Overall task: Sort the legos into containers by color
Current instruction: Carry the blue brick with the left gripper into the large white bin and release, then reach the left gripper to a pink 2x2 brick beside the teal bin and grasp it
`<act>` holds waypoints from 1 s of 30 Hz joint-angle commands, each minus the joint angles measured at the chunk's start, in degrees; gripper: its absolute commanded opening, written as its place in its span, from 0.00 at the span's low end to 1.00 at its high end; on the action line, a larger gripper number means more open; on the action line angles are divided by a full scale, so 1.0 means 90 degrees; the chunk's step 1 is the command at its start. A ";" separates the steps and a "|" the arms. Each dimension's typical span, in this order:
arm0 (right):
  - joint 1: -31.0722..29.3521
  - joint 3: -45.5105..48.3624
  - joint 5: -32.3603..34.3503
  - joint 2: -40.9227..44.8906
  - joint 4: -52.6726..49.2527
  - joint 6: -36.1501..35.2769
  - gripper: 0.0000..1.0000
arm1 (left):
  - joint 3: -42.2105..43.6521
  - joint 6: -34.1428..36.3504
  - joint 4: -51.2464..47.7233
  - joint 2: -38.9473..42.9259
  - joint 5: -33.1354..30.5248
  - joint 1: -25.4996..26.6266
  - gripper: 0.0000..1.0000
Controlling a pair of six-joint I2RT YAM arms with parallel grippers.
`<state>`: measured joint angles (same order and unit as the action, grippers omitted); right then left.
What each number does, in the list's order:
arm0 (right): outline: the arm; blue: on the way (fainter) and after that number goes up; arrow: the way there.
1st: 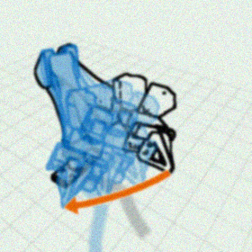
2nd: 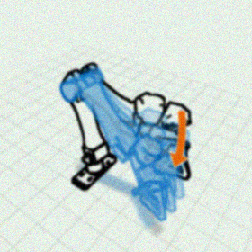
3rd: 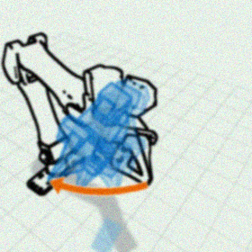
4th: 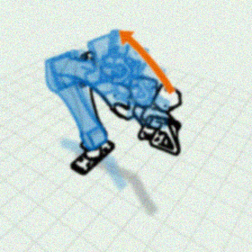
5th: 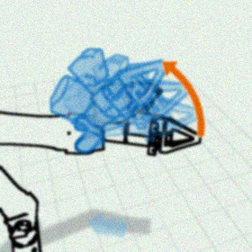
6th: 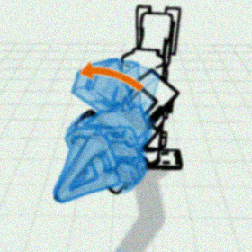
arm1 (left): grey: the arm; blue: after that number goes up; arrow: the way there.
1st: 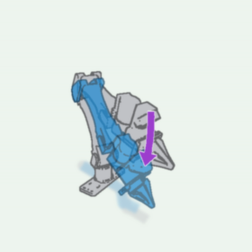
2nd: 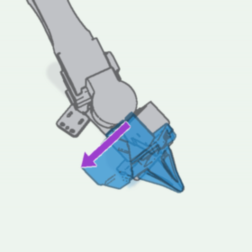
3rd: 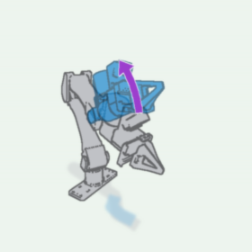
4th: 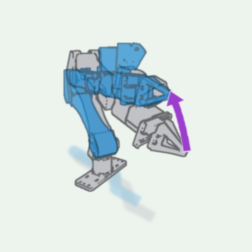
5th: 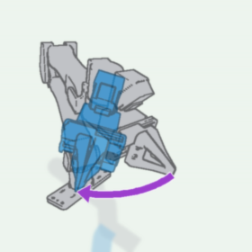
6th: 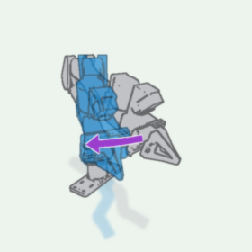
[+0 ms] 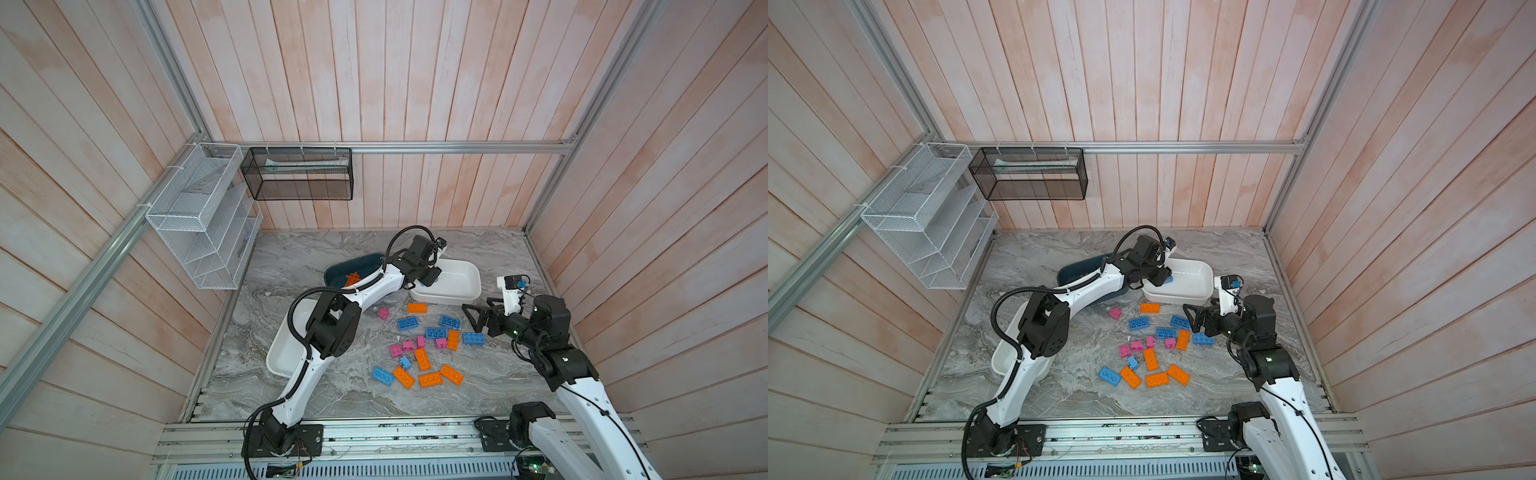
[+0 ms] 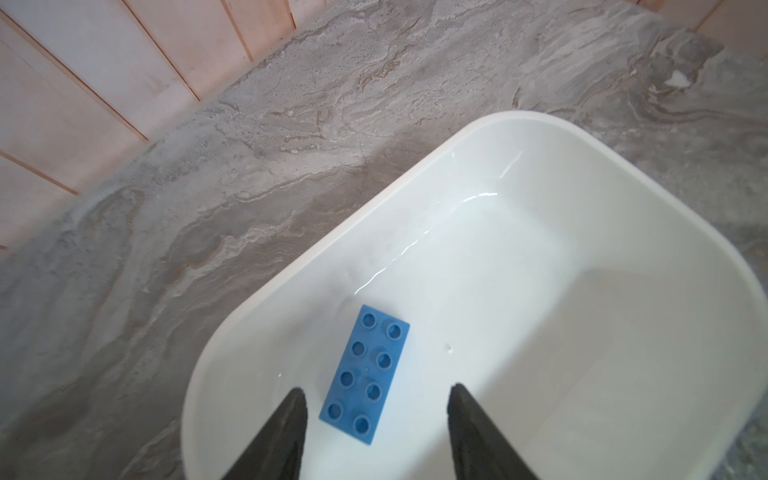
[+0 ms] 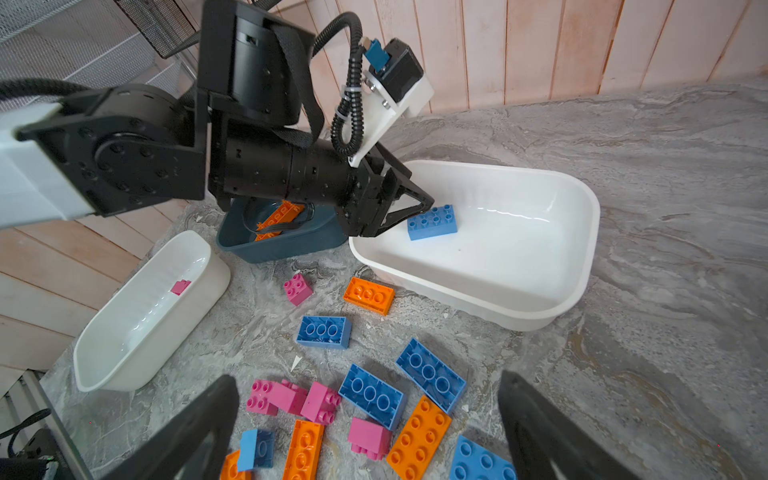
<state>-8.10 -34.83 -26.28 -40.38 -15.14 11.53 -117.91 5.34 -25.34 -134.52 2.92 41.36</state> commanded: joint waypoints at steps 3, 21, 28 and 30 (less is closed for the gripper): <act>0.0033 -0.0221 -0.0321 0.0034 -0.0208 -0.0099 0.98 | 0.1205 -0.0499 -0.0573 0.1909 -0.0149 0.0124 0.67; 0.0021 -0.0147 -0.0557 -0.0036 -0.0262 -0.0099 0.98 | 0.5774 -0.1637 -0.0129 0.4301 -0.0759 -0.0194 0.75; 0.0021 0.0053 -0.0519 0.0168 -0.0188 0.0030 0.98 | 0.5618 -0.1191 0.0260 0.3546 -0.0637 -0.0405 0.74; 0.0021 0.0103 -0.0536 0.0196 -0.0193 0.0037 0.98 | 0.5531 -0.1129 0.0352 0.3356 -0.0603 -0.0426 0.74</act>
<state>-8.10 -35.20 -30.22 -39.38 -16.69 11.35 -66.08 -6.79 -25.04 -102.65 -3.25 37.74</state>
